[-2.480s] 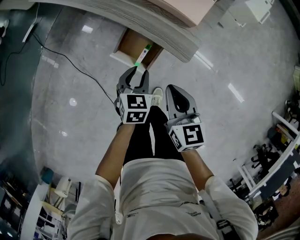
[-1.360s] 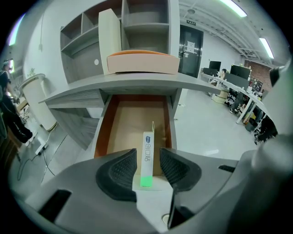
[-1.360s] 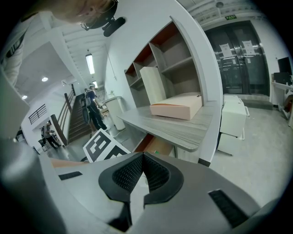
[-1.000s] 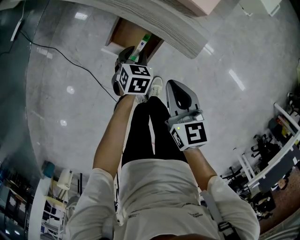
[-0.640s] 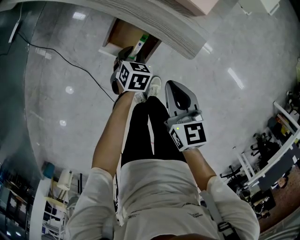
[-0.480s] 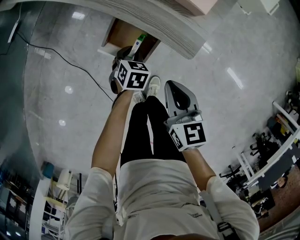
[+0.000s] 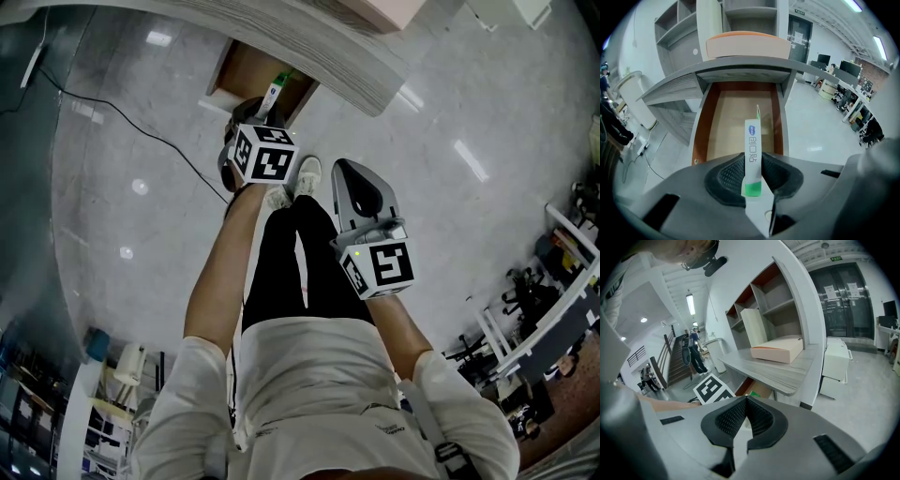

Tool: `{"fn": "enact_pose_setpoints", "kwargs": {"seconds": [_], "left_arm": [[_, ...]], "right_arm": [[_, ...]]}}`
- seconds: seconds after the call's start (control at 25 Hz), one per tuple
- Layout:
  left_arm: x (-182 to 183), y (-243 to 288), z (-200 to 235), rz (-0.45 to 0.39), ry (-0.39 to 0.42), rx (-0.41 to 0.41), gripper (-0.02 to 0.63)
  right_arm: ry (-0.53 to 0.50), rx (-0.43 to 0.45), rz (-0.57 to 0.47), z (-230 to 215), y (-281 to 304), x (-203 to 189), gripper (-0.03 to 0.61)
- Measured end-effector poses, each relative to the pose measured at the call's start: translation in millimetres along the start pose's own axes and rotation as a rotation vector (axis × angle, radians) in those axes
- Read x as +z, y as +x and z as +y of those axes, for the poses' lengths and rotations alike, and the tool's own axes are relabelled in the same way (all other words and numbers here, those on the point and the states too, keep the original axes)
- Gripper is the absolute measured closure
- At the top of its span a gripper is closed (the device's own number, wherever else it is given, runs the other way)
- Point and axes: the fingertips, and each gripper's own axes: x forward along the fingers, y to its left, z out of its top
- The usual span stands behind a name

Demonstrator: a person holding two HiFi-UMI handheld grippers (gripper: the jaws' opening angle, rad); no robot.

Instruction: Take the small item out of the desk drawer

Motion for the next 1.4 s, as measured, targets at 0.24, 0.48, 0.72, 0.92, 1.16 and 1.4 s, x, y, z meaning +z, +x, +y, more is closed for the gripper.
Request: {"fn": "enact_pose_setpoints", "kwargs": {"seconds": [0.24,0.48,0.72,0.92,1.16,1.4], "left_arm": [[5,-24,2,-0.026,-0.012,0.005,0.514],[10,-56,5,-0.039,-0.022,0.026,0.514],[16,-94,2,-0.064,-0.018,0.039,0.514],[29,-133,-2,-0.106,-0.027,0.054,0.514],[41,-184,-8,-0.156,-0.053,0.063,0.514],[61,-237,-16,-0.227,-0.095,0.056,0.514]], "right_arm": [[-0.001,-0.012,-0.015,6,-11,6,0.546],[-0.007,-0.011,-0.036,16,-27,21,0.546],[-0.012,-0.012,-0.06,30,-46,38,0.546],[-0.02,-0.012,-0.09,39,-67,61,0.546],[-0.033,-0.011,-0.113,53,-91,85,0.546],[-0.057,-0.004,-0.153,71,-118,115,0.546]]}}
